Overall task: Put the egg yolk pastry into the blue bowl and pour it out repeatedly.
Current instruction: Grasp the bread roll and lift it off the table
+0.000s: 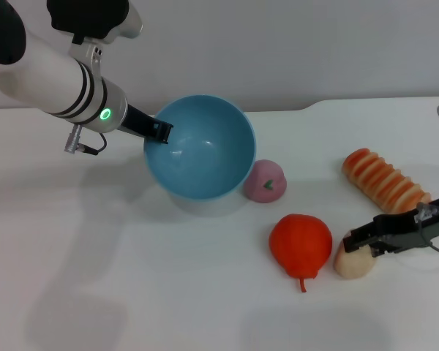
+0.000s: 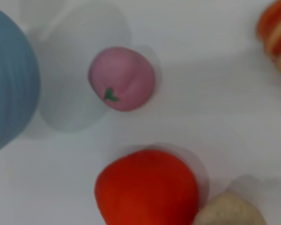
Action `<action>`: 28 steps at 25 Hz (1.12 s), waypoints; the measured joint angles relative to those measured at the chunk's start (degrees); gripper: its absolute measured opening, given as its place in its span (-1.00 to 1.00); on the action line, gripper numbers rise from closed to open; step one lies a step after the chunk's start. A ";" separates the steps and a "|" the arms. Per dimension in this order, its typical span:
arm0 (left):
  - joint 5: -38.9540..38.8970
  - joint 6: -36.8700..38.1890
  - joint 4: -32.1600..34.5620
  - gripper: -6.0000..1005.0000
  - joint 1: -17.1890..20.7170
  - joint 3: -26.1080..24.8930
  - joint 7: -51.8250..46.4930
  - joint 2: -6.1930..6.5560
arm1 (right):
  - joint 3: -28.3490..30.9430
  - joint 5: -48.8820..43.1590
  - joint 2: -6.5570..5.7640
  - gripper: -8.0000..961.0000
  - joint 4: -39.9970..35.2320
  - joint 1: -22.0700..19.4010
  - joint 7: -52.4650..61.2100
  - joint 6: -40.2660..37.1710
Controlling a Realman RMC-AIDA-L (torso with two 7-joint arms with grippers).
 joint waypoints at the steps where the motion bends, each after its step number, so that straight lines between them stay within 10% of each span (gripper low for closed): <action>1: 0.00 0.05 0.00 -0.99 0.01 0.00 0.03 0.00 | 0.00 -0.02 -0.02 -0.01 0.22 0.00 0.01 0.05; 16: 0.00 1.06 0.00 -0.99 0.24 0.00 0.06 0.12 | -0.17 -0.43 -0.09 -0.06 0.78 -0.63 -0.04 3.06; 28: 0.00 0.72 0.06 -0.99 0.50 -0.05 0.14 0.26 | -0.31 -0.57 1.62 -0.61 -8.36 -0.56 -1.91 0.87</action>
